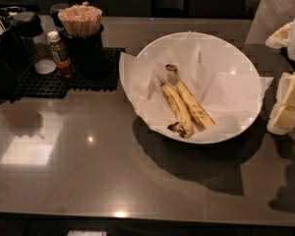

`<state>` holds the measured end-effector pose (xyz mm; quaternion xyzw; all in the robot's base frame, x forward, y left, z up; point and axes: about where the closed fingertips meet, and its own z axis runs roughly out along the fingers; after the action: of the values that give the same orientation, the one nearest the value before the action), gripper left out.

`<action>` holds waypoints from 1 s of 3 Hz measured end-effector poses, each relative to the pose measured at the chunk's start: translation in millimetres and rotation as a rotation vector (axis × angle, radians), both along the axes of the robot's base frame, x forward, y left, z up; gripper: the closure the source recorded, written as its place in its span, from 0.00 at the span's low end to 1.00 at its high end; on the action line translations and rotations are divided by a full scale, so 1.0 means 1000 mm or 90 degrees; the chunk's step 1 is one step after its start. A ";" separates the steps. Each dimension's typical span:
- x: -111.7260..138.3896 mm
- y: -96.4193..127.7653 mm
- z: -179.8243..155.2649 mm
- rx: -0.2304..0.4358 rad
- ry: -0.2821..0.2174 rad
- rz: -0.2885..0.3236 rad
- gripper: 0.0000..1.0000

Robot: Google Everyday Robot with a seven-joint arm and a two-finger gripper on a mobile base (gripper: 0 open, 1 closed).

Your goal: Pick banana from white bowl

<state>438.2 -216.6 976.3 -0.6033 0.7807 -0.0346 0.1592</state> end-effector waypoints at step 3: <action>-0.002 0.038 0.005 0.005 -0.011 0.077 0.00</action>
Offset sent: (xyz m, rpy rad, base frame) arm -0.0007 0.0141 -0.0007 -0.0022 -0.0030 0.0437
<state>435.8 -179.0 981.7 -0.6485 0.7415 -0.0268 0.1700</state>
